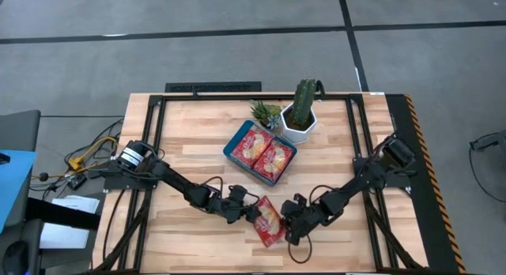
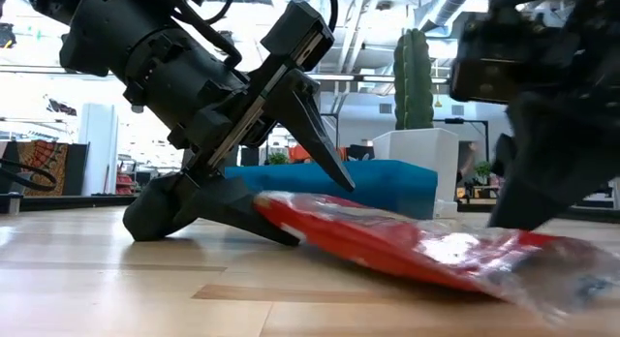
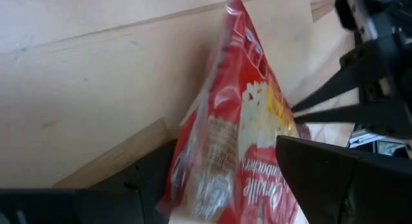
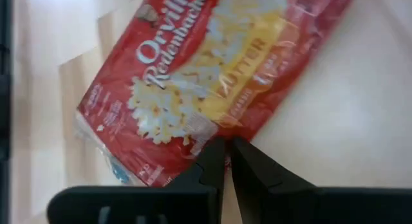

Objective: Sort popcorn bags into baskets
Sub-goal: Put the popcorn bag into the blue bin

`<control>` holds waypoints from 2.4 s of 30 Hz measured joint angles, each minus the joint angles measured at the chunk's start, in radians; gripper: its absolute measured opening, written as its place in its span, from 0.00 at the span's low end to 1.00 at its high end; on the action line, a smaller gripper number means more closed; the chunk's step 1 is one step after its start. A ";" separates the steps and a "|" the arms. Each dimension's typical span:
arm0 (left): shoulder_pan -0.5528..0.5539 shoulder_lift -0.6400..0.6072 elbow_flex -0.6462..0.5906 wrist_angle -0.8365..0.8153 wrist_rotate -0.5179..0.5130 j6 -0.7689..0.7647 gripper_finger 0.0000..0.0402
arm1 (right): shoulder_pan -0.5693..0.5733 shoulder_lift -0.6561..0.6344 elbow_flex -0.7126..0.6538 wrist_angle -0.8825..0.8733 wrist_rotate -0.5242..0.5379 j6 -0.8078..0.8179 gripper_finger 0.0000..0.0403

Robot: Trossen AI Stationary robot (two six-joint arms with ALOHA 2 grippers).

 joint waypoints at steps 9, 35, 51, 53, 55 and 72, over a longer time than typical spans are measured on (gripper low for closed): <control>0.006 0.002 0.006 -0.012 -0.001 0.005 0.42 | -0.031 -0.002 0.000 0.015 -0.012 -0.023 0.13; 0.045 -0.004 0.480 -0.593 0.275 0.522 0.01 | -0.037 -0.490 0.112 -0.745 0.234 -0.144 0.13; 0.395 -0.012 1.077 -1.338 0.218 1.457 0.02 | -0.089 -0.554 0.112 -1.006 0.292 -0.149 0.13; 0.451 -0.012 1.077 -1.340 0.270 1.527 0.02 | -0.088 -0.554 0.112 -1.012 0.296 -0.165 0.13; 0.500 -0.009 1.077 -1.340 0.318 1.596 0.02 | -0.087 -0.554 0.112 -1.012 0.309 -0.177 0.13; 0.599 0.130 1.078 -1.361 0.614 1.919 0.06 | -0.115 -0.552 0.103 -1.026 0.312 -0.134 0.13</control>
